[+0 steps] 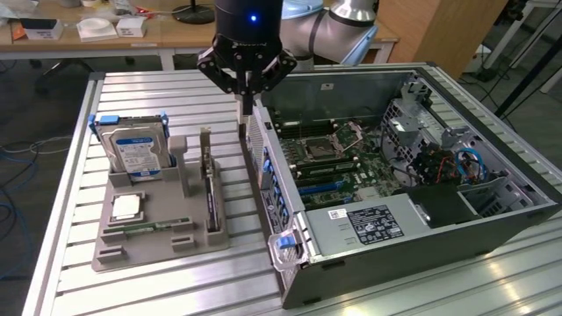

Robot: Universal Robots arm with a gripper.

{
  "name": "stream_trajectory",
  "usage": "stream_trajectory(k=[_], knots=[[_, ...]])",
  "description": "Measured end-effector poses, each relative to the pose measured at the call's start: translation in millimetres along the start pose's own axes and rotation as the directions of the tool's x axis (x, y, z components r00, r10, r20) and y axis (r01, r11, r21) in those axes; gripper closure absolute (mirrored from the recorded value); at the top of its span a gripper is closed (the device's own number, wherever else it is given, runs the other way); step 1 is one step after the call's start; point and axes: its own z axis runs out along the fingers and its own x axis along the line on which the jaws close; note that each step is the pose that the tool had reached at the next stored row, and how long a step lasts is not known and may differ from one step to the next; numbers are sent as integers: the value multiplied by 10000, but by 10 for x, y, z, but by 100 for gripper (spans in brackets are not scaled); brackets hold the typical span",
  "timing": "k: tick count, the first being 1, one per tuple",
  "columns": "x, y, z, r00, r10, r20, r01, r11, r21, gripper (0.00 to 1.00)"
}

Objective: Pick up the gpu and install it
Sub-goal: 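Reach for the gpu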

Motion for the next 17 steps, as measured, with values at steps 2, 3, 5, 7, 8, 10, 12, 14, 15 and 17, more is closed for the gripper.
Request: stream_trajectory(k=[2, 3, 5, 7, 8, 10, 12, 14, 15, 17], knots=[[22, -3, 0, 10000, -1, 0, 1, 10000, 0, 89], [34, -5, 0, 10000, 0, 0, 0, 10000, 1, 89], [57, -8, 1, 10000, 0, 0, 0, 10000, 0, 89], [81, -11, 1, 10000, 0, 0, 0, 10000, 0, 89], [93, -12, 2, 10000, 1, 0, -1, 10000, 0, 89], [118, -14, 2, 10000, 1, 0, -1, 10000, 1, 89], [145, -16, 3, 10000, 0, 0, 0, 10000, 0, 89], [172, -19, 3, 10000, 0, 0, 0, 10000, 0, 89], [187, -20, 3, 10000, 0, 0, 0, 10000, 0, 89], [216, -22, 4, 10000, 0, 1, 0, 10000, 0, 89]])
